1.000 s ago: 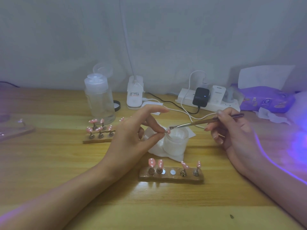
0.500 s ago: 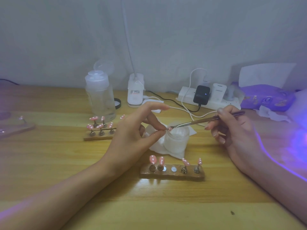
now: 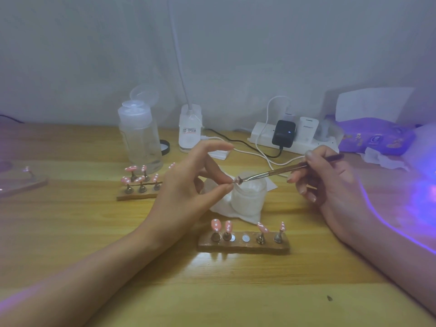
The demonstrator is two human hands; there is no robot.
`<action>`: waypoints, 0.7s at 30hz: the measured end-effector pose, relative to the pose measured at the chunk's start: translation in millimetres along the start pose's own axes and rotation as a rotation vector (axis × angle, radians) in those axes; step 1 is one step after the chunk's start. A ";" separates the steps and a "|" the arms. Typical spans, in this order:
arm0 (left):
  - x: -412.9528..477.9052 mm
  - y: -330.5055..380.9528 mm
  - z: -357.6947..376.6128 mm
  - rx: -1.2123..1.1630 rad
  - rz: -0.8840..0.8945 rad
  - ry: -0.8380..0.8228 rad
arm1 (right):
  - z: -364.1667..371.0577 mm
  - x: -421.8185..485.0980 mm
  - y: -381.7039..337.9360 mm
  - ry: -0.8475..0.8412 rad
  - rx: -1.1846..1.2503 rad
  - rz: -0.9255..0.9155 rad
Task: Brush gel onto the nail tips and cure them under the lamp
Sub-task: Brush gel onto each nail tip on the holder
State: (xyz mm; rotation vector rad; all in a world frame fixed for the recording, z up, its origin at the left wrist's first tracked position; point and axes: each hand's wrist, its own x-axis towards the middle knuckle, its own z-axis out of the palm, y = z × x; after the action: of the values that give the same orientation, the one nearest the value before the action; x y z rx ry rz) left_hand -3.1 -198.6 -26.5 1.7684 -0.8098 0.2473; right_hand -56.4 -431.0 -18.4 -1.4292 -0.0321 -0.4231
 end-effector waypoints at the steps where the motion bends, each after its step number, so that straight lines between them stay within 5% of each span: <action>1: -0.1 -0.1 -0.6 -0.008 -0.005 -0.004 | -0.3 0.5 0.1 0.019 0.007 0.006; 21: 0.3 -1.6 -0.7 -0.094 -0.043 -0.028 | -0.4 0.6 -0.1 0.061 0.030 -0.004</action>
State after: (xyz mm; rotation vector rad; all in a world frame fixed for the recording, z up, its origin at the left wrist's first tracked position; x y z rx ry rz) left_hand -1.8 -197.9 -27.3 1.7027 -0.7903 0.1537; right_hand -55.9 -431.6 -18.2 -1.3865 0.0082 -0.4675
